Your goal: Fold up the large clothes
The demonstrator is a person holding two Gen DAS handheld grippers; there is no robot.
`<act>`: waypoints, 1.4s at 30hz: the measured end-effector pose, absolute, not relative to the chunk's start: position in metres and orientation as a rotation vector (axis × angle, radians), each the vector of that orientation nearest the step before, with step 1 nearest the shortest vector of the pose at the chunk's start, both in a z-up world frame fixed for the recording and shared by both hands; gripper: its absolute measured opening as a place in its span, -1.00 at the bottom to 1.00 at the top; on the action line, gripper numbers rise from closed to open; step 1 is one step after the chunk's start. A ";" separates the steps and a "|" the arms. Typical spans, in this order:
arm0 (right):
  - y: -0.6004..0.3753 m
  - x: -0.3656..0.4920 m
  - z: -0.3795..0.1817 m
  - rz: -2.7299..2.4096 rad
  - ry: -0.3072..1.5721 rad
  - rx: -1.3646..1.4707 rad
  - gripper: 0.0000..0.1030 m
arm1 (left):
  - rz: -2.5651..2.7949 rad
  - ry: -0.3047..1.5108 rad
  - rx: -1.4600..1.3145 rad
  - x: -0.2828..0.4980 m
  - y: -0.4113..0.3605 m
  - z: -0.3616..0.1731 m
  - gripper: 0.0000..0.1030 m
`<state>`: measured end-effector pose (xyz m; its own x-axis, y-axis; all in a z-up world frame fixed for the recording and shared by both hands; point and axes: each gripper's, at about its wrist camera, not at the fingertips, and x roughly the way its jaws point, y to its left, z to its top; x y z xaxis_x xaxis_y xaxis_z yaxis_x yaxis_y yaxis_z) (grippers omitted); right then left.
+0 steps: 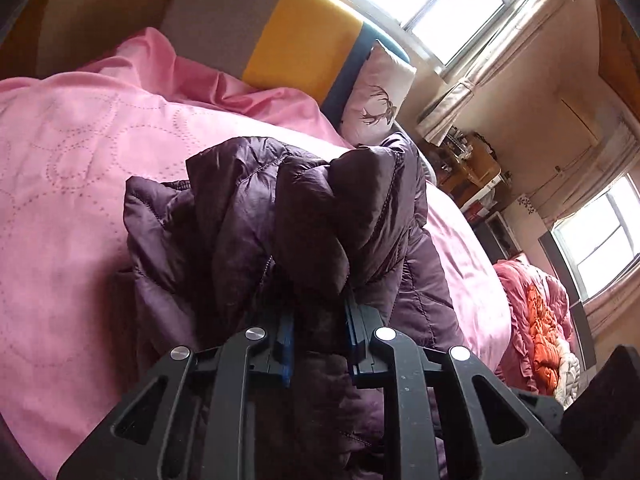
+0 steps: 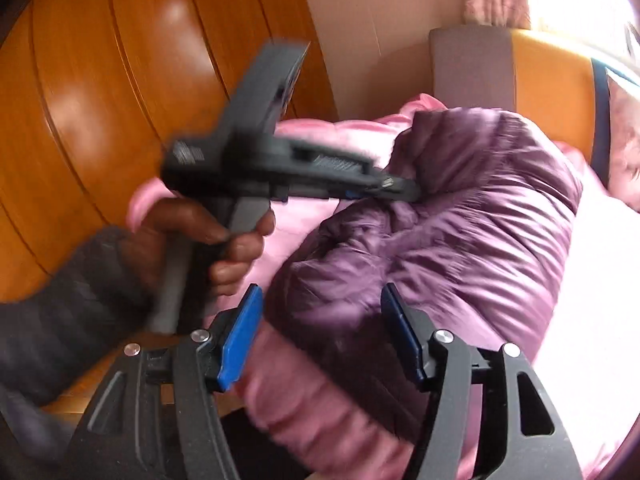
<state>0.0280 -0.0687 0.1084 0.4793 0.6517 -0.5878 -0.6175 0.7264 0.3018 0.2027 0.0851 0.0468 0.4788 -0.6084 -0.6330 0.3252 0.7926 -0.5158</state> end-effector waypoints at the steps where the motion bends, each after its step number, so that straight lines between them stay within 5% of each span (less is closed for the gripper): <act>1: -0.085 0.027 0.111 0.766 0.731 0.082 0.19 | -0.585 0.907 -0.349 0.203 0.086 0.047 -0.63; 8: -0.143 0.056 0.089 0.566 0.759 0.086 -0.03 | -0.566 0.892 -0.314 0.195 0.088 0.058 -0.77; 16: -0.105 0.049 0.076 0.598 0.754 -0.016 -0.02 | -0.449 0.925 -0.284 0.184 0.129 0.064 -0.81; 22: -0.058 0.050 0.049 0.611 0.789 -0.112 -0.03 | -0.218 1.050 -0.238 0.197 0.152 0.010 -0.79; 31: -0.103 0.074 0.052 0.764 0.867 -0.022 -0.04 | -0.168 1.010 -0.196 0.190 0.146 0.000 -0.79; 37: -0.143 0.112 0.110 0.672 0.733 0.084 0.50 | -0.159 0.941 -0.226 0.182 0.154 0.005 -0.70; 42: -0.127 0.176 0.124 0.552 0.715 0.138 0.55 | -0.154 0.920 -0.213 0.183 0.154 0.004 -0.68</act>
